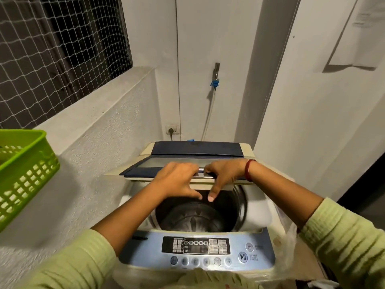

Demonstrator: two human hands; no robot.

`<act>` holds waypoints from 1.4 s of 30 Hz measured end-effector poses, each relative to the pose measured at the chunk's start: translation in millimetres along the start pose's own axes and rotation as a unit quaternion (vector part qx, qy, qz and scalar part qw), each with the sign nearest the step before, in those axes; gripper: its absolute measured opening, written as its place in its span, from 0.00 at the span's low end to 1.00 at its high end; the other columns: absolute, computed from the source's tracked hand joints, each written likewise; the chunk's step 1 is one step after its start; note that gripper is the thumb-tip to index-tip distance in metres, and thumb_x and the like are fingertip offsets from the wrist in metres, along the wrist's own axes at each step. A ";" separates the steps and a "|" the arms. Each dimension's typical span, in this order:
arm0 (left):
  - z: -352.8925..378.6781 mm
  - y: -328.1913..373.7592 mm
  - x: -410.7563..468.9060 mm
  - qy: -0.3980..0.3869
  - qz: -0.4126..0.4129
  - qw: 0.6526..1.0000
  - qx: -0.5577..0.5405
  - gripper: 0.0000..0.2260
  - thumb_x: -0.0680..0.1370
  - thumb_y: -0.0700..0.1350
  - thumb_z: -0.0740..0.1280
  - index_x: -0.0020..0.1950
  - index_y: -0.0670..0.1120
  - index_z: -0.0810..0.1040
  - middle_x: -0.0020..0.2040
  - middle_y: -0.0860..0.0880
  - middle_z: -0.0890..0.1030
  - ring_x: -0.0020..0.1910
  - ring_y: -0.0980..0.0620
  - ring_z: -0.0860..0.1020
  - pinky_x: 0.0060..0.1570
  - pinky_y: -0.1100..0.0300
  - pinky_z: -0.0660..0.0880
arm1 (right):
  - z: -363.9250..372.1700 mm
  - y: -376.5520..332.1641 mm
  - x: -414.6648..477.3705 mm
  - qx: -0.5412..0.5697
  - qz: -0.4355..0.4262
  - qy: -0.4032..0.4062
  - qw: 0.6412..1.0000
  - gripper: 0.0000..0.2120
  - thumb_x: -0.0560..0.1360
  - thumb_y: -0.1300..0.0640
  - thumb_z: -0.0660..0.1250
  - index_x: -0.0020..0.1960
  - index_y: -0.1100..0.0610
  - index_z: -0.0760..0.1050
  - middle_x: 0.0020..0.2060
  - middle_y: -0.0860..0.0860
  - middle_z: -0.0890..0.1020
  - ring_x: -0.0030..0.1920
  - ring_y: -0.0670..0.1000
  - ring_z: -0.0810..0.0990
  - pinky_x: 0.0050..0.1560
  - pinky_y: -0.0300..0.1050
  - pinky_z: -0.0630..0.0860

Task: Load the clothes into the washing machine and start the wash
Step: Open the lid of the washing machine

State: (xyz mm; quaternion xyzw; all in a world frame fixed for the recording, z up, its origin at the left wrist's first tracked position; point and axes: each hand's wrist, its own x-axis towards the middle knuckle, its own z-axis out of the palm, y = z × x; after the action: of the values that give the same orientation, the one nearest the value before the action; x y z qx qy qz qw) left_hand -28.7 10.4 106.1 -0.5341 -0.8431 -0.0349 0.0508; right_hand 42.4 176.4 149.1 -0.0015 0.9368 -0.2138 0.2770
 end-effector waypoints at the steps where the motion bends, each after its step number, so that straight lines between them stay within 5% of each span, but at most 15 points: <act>1: -3.7 -1.8 5.4 0.010 0.002 1.000 0.018 0.23 0.69 0.64 0.67 0.56 0.51 0.71 0.52 0.51 0.79 0.49 0.51 0.77 0.43 0.58 0.72 | -6.2 -1.0 -1.7 -0.007 0.001 0.013 1.000 0.29 0.64 0.47 0.77 0.61 0.51 0.69 0.54 0.47 0.76 0.56 0.50 0.74 0.63 0.47 0.71; 6: -22.5 -15.5 21.1 0.140 0.049 0.988 0.049 0.21 0.69 0.61 0.69 0.53 0.47 0.74 0.47 0.47 0.79 0.45 0.47 0.79 0.37 0.53 0.75 | -32.9 -9.5 -14.6 -0.035 -0.020 0.114 0.993 0.29 0.64 0.45 0.76 0.60 0.50 0.70 0.53 0.48 0.73 0.54 0.50 0.74 0.57 0.45 0.73; 11: -28.6 -37.1 35.4 0.311 0.119 0.934 0.130 0.24 0.66 0.65 0.71 0.48 0.46 0.78 0.39 0.49 0.81 0.34 0.51 0.80 0.24 0.61 0.73 | -49.3 -14.6 -19.1 -0.080 -0.020 0.228 0.970 0.32 0.67 0.43 0.73 0.66 0.50 0.66 0.59 0.50 0.72 0.56 0.51 0.72 0.58 0.48 0.74; 15: -32.4 -53.4 52.7 0.350 0.097 0.925 0.114 0.25 0.67 0.67 0.69 0.49 0.47 0.79 0.39 0.50 0.83 0.33 0.51 0.81 0.29 0.61 0.76 | -38.2 -8.1 -0.7 -0.250 0.020 0.394 0.884 0.26 0.69 0.42 0.70 0.59 0.55 0.68 0.53 0.55 0.78 0.52 0.57 0.76 0.51 0.51 0.73; 18: -33.3 -58.9 62.8 0.359 0.081 0.916 0.163 0.27 0.68 0.70 0.63 0.49 0.48 0.79 0.38 0.51 0.83 0.32 0.51 0.80 0.30 0.61 0.74 | -40.0 -4.0 11.3 -0.280 0.020 0.454 0.845 0.26 0.68 0.39 0.69 0.56 0.56 0.69 0.50 0.56 0.79 0.50 0.58 0.77 0.49 0.51 0.73; 28: -53.4 -69.4 88.3 0.318 -0.004 0.933 0.166 0.31 0.66 0.74 0.56 0.42 0.46 0.73 0.32 0.49 0.79 0.29 0.48 0.78 0.27 0.61 0.70 | -79.2 9.5 22.7 -0.328 -0.019 0.458 0.826 0.30 0.67 0.31 0.64 0.53 0.56 0.68 0.41 0.53 0.81 0.34 0.52 0.72 0.30 0.40 0.62; 36: -73.0 -77.1 108.5 0.258 -0.031 0.955 0.141 0.33 0.68 0.73 0.58 0.51 0.44 0.73 0.43 0.45 0.81 0.41 0.45 0.79 0.37 0.58 0.68 | -81.9 32.1 48.7 -0.351 -0.032 0.567 0.745 0.31 0.71 0.31 0.55 0.60 0.55 0.67 0.46 0.55 0.77 0.41 0.56 0.76 0.44 0.51 0.71; 42: -77.1 -81.8 118.5 0.228 -0.042 0.960 0.154 0.33 0.69 0.73 0.58 0.56 0.46 0.72 0.48 0.45 0.81 0.45 0.46 0.79 0.39 0.58 0.68 | -93.4 33.6 54.9 -0.333 -0.031 0.568 0.752 0.32 0.70 0.29 0.53 0.57 0.55 0.70 0.43 0.55 0.77 0.40 0.55 0.76 0.42 0.50 0.71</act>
State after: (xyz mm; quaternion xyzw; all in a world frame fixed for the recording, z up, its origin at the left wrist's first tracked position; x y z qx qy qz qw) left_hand -149.2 73.1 196.8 -0.4620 -0.8258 -0.0277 0.3222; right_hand -48.7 237.7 177.7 -0.0012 0.9331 0.1411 -0.3307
